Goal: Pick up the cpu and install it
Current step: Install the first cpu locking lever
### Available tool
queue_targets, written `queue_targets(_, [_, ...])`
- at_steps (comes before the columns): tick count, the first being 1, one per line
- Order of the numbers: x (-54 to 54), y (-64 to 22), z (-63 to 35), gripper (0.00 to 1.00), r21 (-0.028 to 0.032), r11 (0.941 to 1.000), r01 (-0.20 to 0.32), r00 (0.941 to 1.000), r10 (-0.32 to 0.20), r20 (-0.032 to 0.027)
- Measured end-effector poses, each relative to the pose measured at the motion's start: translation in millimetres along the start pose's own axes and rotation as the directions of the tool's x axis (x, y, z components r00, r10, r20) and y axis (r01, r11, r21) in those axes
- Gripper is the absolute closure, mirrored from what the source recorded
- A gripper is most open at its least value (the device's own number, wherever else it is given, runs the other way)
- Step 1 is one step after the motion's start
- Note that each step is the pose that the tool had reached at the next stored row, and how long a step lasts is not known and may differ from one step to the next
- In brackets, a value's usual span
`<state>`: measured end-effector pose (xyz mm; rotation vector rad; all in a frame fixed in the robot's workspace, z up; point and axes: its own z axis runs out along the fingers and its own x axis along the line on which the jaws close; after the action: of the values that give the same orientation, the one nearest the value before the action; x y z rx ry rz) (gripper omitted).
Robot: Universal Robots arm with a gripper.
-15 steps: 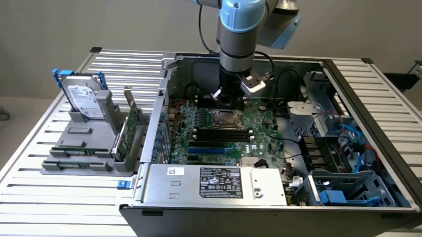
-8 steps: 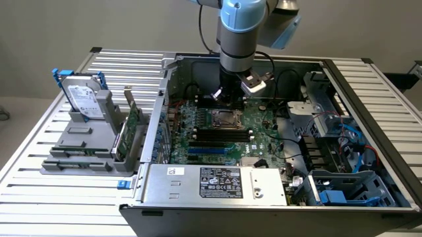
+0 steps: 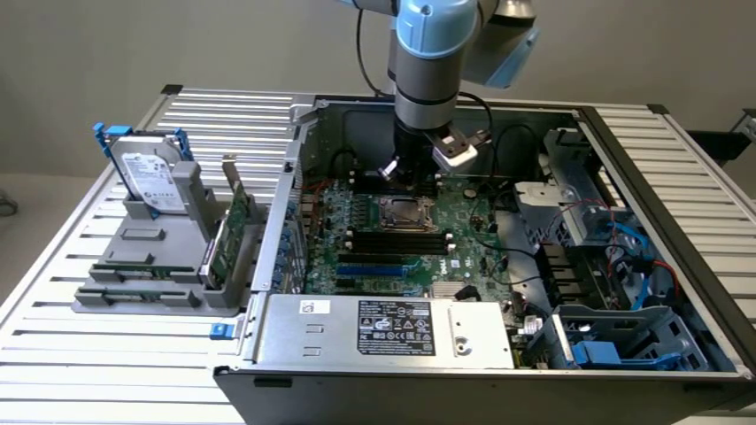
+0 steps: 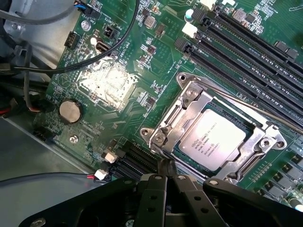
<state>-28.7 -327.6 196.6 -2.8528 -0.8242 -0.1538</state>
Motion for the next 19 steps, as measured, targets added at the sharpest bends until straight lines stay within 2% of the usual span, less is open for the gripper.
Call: queue_targets(19, [1.0,0.8,0.0,0.89,0.0011,1.0000,0.009,1.0000,-0.009,0.0013])
